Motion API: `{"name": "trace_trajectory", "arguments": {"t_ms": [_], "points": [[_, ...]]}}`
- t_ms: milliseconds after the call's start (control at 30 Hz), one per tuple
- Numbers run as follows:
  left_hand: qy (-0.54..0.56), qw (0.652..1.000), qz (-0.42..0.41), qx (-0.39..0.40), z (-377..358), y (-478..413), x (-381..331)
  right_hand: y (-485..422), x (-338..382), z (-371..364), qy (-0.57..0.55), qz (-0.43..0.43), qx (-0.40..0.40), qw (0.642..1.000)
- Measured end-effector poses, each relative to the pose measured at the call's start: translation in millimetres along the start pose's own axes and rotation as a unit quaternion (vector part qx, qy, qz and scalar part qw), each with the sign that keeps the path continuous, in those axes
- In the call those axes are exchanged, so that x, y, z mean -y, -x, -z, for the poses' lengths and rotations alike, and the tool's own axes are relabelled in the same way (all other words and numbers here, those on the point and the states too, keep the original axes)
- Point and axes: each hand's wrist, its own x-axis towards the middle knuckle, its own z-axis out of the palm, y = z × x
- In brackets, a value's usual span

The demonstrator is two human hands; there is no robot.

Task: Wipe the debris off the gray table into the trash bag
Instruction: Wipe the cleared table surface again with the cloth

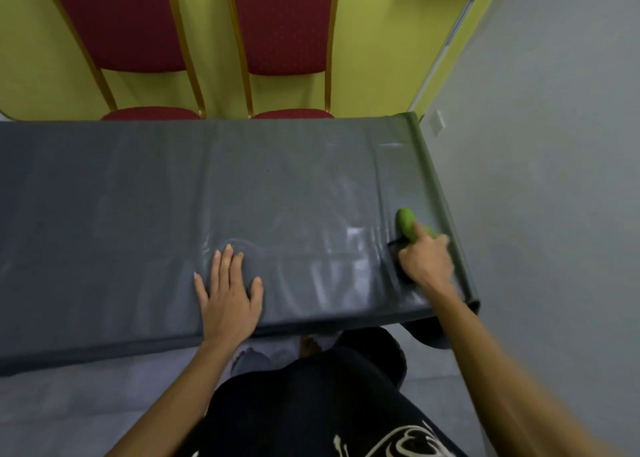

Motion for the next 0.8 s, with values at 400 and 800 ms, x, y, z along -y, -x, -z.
{"name": "trace_trajectory", "arguments": {"t_ms": [400, 800], "points": [[0.032, 0.988, -0.099, 0.117, -8.8, 6.9, -90.6, 33.8, -29.8, 2.2, 0.088, 0.095, 0.025, 0.991], [-0.019, 0.986, -0.144, 0.082, -21.3, 10.5, -71.6, 78.5, -4.8, -23.7, 0.012, 0.104, 0.067, 0.992]]}}
